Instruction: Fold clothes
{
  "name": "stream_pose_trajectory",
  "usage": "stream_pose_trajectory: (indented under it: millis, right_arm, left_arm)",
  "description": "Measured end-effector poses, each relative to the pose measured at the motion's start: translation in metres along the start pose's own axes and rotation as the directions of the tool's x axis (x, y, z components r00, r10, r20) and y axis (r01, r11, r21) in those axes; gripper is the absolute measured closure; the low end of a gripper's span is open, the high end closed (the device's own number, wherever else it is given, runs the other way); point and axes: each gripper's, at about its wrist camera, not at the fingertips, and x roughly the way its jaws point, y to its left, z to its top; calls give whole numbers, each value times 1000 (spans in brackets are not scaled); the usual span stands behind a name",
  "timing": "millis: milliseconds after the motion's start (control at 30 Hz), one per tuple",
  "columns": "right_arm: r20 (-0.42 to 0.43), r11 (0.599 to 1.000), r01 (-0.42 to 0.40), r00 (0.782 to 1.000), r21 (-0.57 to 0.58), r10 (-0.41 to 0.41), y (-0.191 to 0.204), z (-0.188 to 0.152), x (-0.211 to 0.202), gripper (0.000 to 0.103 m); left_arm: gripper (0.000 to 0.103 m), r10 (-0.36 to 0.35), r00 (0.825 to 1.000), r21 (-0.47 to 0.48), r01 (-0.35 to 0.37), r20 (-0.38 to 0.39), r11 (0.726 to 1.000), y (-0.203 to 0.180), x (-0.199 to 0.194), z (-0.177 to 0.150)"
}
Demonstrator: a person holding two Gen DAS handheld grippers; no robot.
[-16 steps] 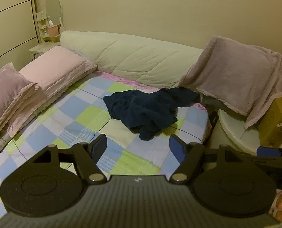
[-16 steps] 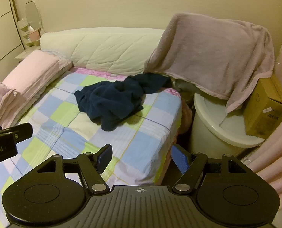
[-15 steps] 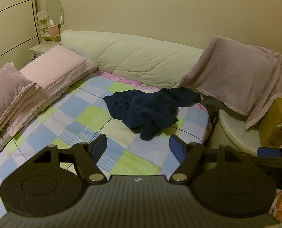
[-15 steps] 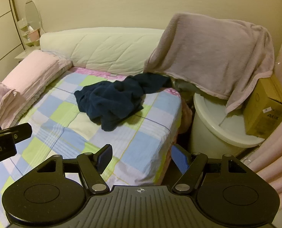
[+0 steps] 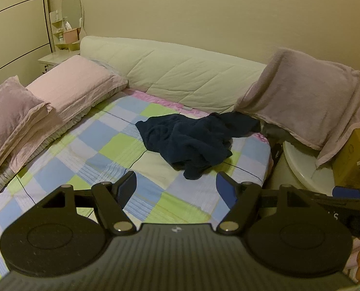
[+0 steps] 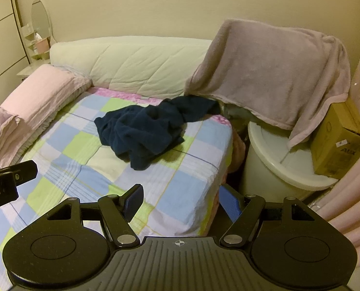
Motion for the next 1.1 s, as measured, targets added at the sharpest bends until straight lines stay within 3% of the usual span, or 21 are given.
stream_pose_trajectory:
  millis: [1100]
  right_arm:
    - [9, 999, 10, 1000, -35, -9, 41, 14, 32, 31]
  left_arm:
    - [34, 1, 1000, -22, -2, -13, 1000, 45, 29, 11]
